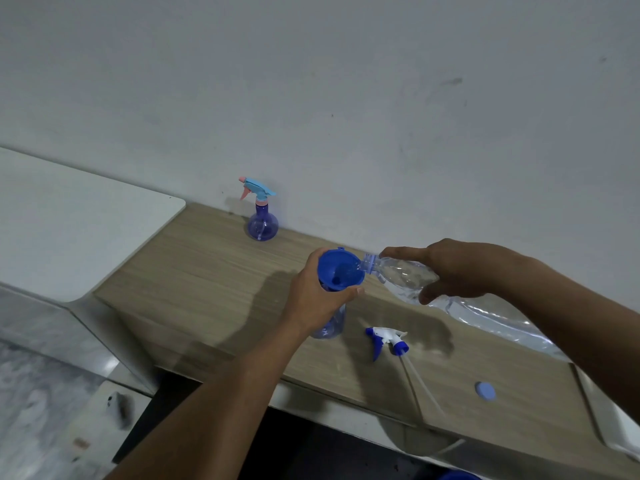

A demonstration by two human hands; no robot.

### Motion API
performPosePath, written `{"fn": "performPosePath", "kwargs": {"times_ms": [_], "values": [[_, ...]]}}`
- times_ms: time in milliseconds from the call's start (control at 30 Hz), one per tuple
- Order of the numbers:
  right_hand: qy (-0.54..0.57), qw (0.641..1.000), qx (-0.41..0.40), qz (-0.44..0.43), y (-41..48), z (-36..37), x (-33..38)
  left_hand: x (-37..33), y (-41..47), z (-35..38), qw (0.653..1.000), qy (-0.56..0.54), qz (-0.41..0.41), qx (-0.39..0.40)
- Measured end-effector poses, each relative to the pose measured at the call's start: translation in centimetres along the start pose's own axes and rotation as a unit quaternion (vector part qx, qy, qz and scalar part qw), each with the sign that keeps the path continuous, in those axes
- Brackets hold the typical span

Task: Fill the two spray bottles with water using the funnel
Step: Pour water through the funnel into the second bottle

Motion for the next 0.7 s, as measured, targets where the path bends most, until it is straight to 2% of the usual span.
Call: {"fn": "performPosePath", "kwargs": {"times_ms": [500,700], "values": [[-0.014,1.0,0.001,-0.007,0.5,0.7,-0.8,0.2,0.2,0.1,1.0,0.006,0.0,-0.005],[-0.017,0.997,-0.068,-0.034,0.4,1.3,-0.9,0.3,0.3,0.1,1.0,0.005,0.008,-0.012]]}}
Point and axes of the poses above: each hand's wrist, its own y-axis towards the middle knuckle, its own z-axis out of the palm, x = y × z, the point moved 3 cm from there along y, towards the middle knuckle, and after that the axes turned 12 degrees about -z, right-handed, at the moved point
